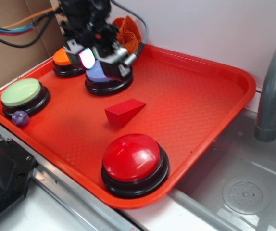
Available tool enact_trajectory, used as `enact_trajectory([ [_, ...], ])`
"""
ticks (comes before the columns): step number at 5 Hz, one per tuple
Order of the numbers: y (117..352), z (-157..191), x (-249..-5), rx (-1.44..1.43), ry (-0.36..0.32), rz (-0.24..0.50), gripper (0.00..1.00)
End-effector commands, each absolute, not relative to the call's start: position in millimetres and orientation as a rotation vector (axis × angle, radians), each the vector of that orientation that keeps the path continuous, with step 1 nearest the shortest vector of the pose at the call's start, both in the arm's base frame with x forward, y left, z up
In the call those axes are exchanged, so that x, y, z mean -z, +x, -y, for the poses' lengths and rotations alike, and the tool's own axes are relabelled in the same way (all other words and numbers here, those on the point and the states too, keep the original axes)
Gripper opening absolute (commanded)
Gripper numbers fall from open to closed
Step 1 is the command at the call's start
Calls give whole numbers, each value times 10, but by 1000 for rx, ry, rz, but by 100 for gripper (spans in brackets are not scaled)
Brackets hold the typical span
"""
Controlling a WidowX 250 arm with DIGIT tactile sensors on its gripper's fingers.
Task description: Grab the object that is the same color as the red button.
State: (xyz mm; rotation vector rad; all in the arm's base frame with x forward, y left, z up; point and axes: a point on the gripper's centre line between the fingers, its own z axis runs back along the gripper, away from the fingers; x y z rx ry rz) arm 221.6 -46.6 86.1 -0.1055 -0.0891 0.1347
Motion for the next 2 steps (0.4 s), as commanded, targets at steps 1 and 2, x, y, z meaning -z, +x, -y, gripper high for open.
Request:
enact_trajectory([
  [1, 2334, 497, -497, -163, -70, 55, 100],
  [2, 2326, 539, -342, -147, -76, 19, 100],
])
